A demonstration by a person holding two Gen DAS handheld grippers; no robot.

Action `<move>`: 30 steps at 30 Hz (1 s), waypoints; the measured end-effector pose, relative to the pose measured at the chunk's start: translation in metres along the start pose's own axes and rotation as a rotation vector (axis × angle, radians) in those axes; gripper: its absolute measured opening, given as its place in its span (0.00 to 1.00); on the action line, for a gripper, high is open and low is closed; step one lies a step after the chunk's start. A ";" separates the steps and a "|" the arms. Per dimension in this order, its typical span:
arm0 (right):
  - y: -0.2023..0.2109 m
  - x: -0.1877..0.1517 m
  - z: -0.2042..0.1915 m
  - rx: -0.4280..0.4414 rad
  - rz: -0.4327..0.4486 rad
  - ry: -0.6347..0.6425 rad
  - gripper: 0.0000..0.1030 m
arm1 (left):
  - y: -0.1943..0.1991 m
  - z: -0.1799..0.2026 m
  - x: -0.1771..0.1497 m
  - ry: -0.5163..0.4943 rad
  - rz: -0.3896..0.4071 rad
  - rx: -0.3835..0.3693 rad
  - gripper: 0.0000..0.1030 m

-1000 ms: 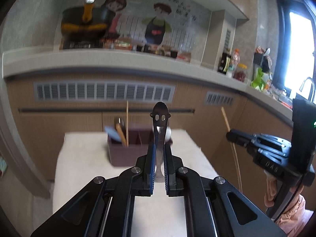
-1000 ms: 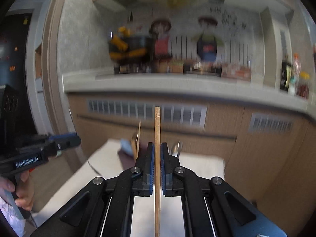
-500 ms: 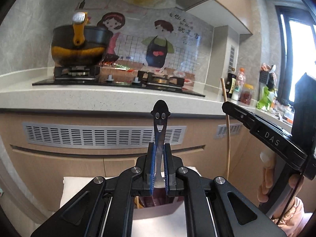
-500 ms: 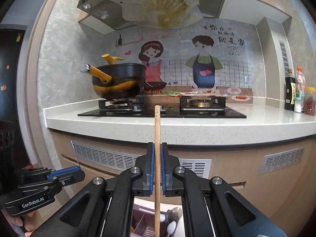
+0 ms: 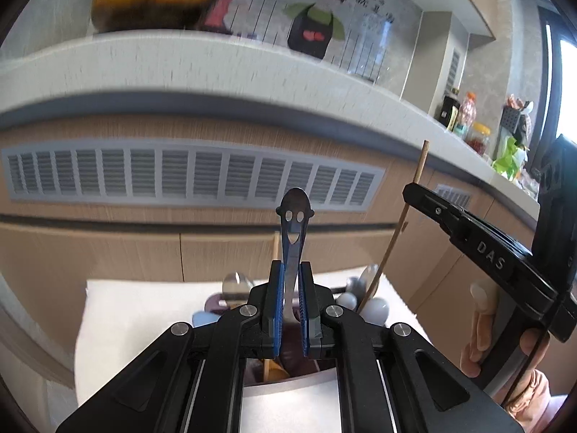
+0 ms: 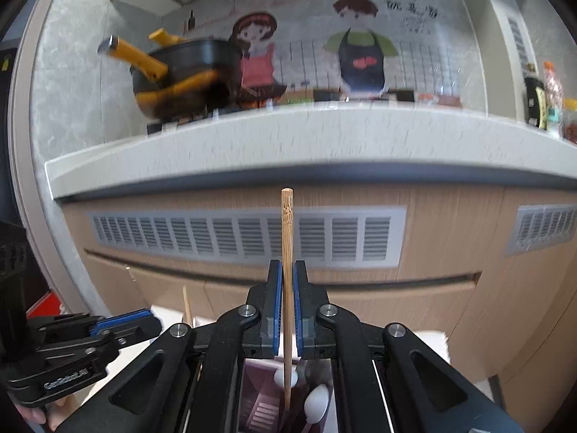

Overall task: Organize utensils
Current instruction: 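Lift both utensils over the maroon caddy and open both tools to drop them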

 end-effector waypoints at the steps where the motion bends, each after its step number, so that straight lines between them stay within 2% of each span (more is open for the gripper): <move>1: -0.003 -0.008 -0.002 0.008 -0.021 0.002 0.05 | -0.005 -0.002 -0.004 0.004 -0.012 0.002 0.08; 8: -0.019 -0.060 -0.018 0.050 -0.150 0.013 0.05 | -0.029 -0.021 -0.040 0.033 -0.098 0.025 0.08; 13: -0.022 -0.091 -0.019 0.067 -0.253 -0.005 0.06 | -0.036 -0.025 -0.060 0.022 -0.140 0.070 0.09; 16: -0.012 -0.098 -0.019 0.097 -0.270 -0.026 0.17 | -0.034 -0.026 -0.067 0.034 -0.158 0.078 0.10; 18: 0.002 -0.098 -0.018 0.097 -0.253 -0.026 0.41 | -0.026 -0.024 -0.068 0.039 -0.147 0.089 0.12; 21: 0.033 -0.096 -0.017 0.073 -0.213 -0.019 0.61 | -0.005 -0.018 -0.069 0.028 -0.109 0.122 0.27; 23: 0.052 -0.096 -0.019 0.058 -0.197 -0.009 0.67 | 0.012 -0.015 -0.072 0.020 -0.076 0.146 0.49; 27: 0.094 -0.106 -0.023 0.039 -0.180 -0.015 0.83 | 0.047 -0.007 -0.085 -0.008 -0.006 0.206 0.64; 30: 0.122 -0.120 -0.024 0.026 -0.172 -0.036 0.91 | 0.076 -0.001 -0.100 -0.017 0.049 0.248 0.77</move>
Point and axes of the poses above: each gripper's, at about its wrist camera, not at the fingertips, and y roughly against the way its jaws point, z to its right, x to its top, the point moved 9 cm from there along -y, roughly the way its jaws point, and after that the axes turned 13 degrees about y, right-handed, at the moved point
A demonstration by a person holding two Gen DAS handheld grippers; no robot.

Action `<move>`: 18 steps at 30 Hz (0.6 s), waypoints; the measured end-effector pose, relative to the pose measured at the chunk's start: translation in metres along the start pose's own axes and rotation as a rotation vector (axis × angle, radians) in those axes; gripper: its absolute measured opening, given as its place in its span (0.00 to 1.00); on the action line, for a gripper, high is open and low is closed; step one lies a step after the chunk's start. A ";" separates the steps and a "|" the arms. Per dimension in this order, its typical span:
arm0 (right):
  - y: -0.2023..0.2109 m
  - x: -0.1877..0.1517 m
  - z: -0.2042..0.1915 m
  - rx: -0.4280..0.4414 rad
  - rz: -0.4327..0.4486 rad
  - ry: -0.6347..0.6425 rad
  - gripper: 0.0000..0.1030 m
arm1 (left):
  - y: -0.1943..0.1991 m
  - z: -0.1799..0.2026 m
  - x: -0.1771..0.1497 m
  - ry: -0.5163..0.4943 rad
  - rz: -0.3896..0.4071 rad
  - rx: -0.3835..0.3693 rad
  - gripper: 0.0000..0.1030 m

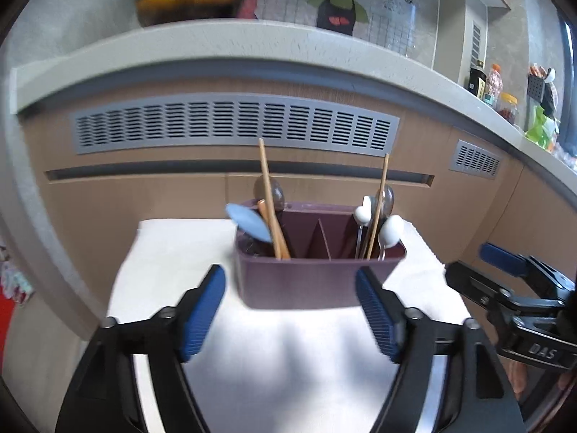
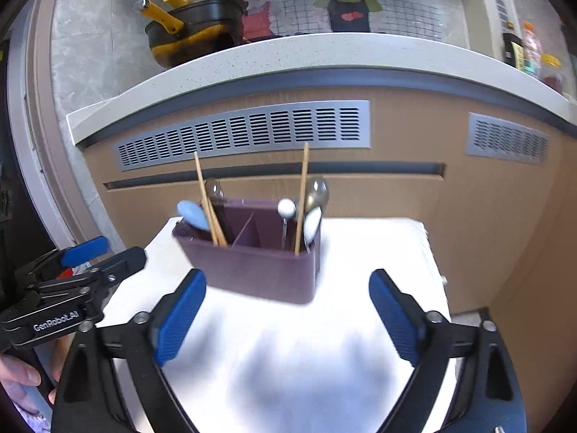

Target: Organize utensils

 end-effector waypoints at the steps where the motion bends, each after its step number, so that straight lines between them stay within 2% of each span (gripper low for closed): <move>1: 0.008 -0.005 0.000 -0.008 0.001 -0.003 0.92 | 0.012 -0.001 -0.007 -0.002 0.021 0.016 0.81; 5: 0.035 -0.036 -0.006 -0.081 -0.015 0.025 0.94 | 0.053 -0.010 -0.032 -0.012 0.110 0.072 0.94; 8: 0.050 -0.059 -0.014 -0.106 -0.041 0.031 0.96 | 0.079 -0.018 -0.056 -0.040 0.142 0.121 1.00; 12: 0.067 -0.081 -0.021 -0.136 -0.046 0.020 0.96 | 0.102 -0.024 -0.088 -0.049 0.134 0.145 1.00; 16: 0.083 -0.087 -0.031 -0.165 -0.030 0.057 0.98 | 0.113 -0.029 -0.110 -0.050 0.142 0.187 1.00; 18: 0.087 -0.087 -0.034 -0.191 -0.019 0.083 0.98 | 0.118 -0.028 -0.116 -0.027 0.134 0.178 1.00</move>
Point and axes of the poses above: each gripper's, at about its wrist camera, not at the fingertips, and y roughly against the way its jaws point, z to its right, x to its top, the point moved 9 cm from there along -y, roughly the way its jaws point, and after that the axes turned 13 degrees about y, right-handed, at the moved point
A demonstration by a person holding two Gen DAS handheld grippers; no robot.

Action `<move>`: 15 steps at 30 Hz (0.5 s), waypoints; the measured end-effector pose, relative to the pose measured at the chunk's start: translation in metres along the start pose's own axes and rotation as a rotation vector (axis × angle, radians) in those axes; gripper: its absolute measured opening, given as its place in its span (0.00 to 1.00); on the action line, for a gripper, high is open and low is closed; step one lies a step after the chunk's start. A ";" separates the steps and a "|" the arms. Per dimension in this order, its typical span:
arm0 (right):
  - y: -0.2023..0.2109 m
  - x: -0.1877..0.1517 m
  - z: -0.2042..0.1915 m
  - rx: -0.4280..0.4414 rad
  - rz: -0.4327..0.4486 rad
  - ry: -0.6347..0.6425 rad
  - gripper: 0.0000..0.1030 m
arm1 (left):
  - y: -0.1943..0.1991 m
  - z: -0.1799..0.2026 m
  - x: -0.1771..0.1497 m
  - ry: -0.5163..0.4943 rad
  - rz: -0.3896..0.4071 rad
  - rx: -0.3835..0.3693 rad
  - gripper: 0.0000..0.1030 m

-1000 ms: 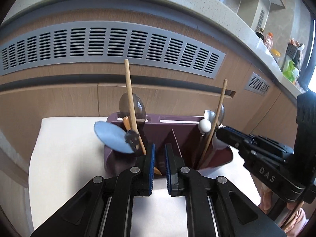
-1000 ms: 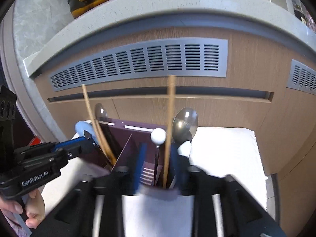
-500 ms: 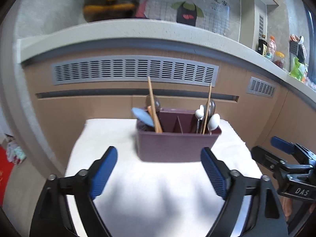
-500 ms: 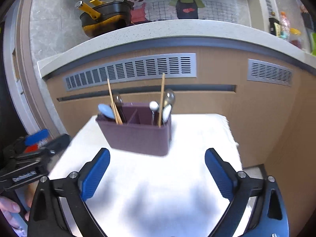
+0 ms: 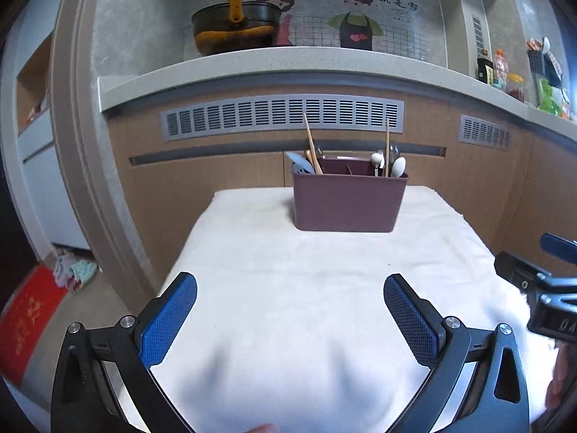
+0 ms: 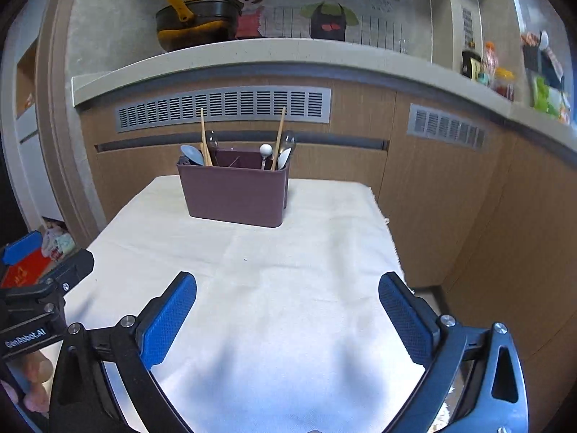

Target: Organize utensils

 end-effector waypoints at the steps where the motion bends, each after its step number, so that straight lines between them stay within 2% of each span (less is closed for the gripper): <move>1: 0.002 0.000 0.000 -0.008 0.005 0.006 0.98 | 0.003 0.001 -0.001 0.011 -0.003 -0.012 1.00; 15: 0.003 -0.008 0.004 0.007 -0.007 -0.022 0.99 | 0.013 0.012 0.001 0.013 -0.007 -0.037 1.00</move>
Point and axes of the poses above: each gripper's, at about its wrist camera, not at the fingertips, and y roughly against the way its jaws point, z to its right, x to its top, the point moved 9 cm from there along -y, roughly the way its jaws point, and after that the axes turned 13 degrees about y, right-handed, at the moved point
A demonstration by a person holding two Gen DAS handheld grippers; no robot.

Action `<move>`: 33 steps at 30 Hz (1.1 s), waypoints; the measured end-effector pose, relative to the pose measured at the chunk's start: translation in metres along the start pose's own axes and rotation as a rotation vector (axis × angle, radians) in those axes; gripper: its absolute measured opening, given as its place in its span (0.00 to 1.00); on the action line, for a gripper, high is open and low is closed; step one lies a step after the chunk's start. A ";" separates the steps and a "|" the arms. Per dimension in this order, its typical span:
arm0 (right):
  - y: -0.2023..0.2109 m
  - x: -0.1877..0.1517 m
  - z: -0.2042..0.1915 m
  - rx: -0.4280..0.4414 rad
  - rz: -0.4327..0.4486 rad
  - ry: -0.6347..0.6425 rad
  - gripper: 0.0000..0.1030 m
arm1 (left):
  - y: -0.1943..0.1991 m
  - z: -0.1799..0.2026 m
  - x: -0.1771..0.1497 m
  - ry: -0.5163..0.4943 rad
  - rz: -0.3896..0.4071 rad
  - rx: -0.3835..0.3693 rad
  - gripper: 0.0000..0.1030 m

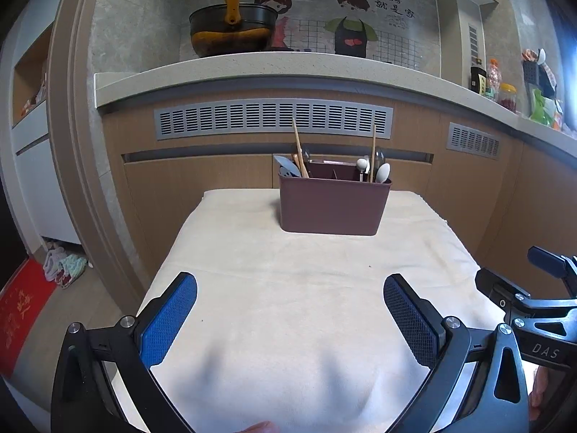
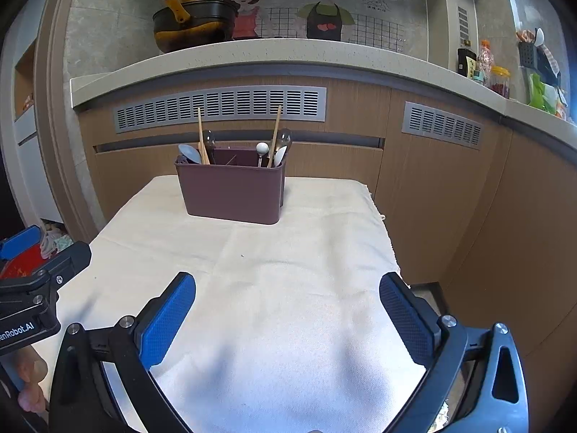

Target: Organize utensils

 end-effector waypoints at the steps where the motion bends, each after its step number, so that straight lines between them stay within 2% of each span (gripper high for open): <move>1: 0.000 0.000 0.000 -0.001 0.000 0.000 0.99 | 0.000 0.001 0.000 -0.001 -0.003 -0.002 1.00; 11: 0.002 0.001 0.003 -0.010 0.007 0.003 0.99 | 0.000 0.005 -0.002 -0.014 -0.015 -0.019 1.00; 33: 0.003 0.001 0.005 -0.005 0.007 -0.007 0.99 | -0.002 0.005 -0.004 -0.021 -0.018 -0.002 1.00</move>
Point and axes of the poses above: each gripper's, at about its wrist camera, not at the fingertips, and y roughly against the way its jaws point, z to its right, x to its top, the point moved 9 cm from there along -y, roughly the way its jaws point, and after that the axes turned 13 degrees about y, right-handed, at the moved point
